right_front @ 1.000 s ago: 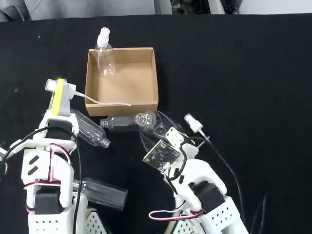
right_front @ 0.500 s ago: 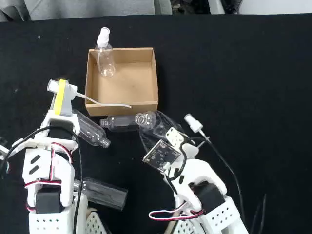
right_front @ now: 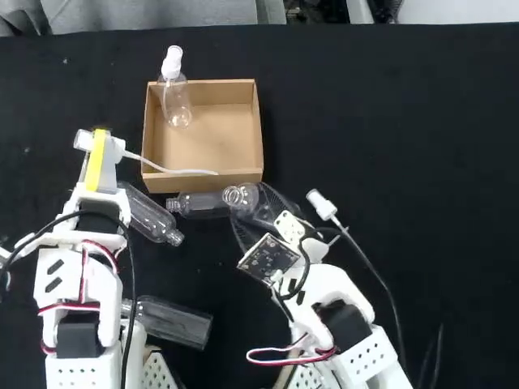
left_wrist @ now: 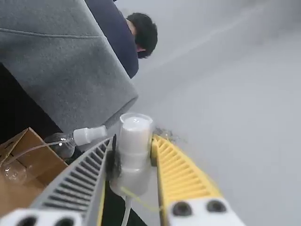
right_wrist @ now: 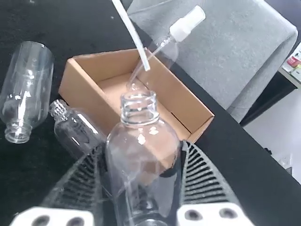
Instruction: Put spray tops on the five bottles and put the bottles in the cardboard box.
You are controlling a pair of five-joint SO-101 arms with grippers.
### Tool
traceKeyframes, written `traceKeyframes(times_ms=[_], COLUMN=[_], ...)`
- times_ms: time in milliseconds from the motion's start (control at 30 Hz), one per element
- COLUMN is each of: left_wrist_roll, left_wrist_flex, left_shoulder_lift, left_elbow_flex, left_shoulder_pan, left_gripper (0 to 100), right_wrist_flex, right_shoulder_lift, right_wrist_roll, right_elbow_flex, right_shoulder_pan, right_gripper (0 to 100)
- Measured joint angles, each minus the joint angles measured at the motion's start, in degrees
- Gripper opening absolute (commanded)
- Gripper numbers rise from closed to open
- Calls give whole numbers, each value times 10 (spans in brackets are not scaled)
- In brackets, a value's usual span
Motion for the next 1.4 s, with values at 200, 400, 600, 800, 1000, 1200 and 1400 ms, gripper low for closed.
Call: traceKeyframes(times_ms=[200, 400, 600, 800, 1000, 1200, 1400], left_wrist_roll=[-40, -46, -47, -47, -47, -47, -47], left_wrist_flex=[0, 11, 128, 171, 172, 97, 40], left_shoulder_lift=[-1, -1, -4, -7, -7, -7, -3], left_elbow_flex=[0, -12, -115, -146, -148, -77, -34], left_shoulder_pan=[64, 75, 76, 76, 76, 69, 48], left_gripper=[29, 29, 29, 29, 29, 29, 29], right_wrist_flex=[0, 0, 0, 0, 0, 0, 0], right_shoulder_lift=[0, 0, 0, 0, 0, 0, 0], right_wrist_roll=[0, 0, 0, 0, 0, 0, 0], right_elbow_flex=[0, 0, 0, 0, 0, 0, 0], right_shoulder_pan=[0, 0, 0, 0, 0, 0, 0], right_gripper=[60, 60, 60, 60, 60, 60, 60])
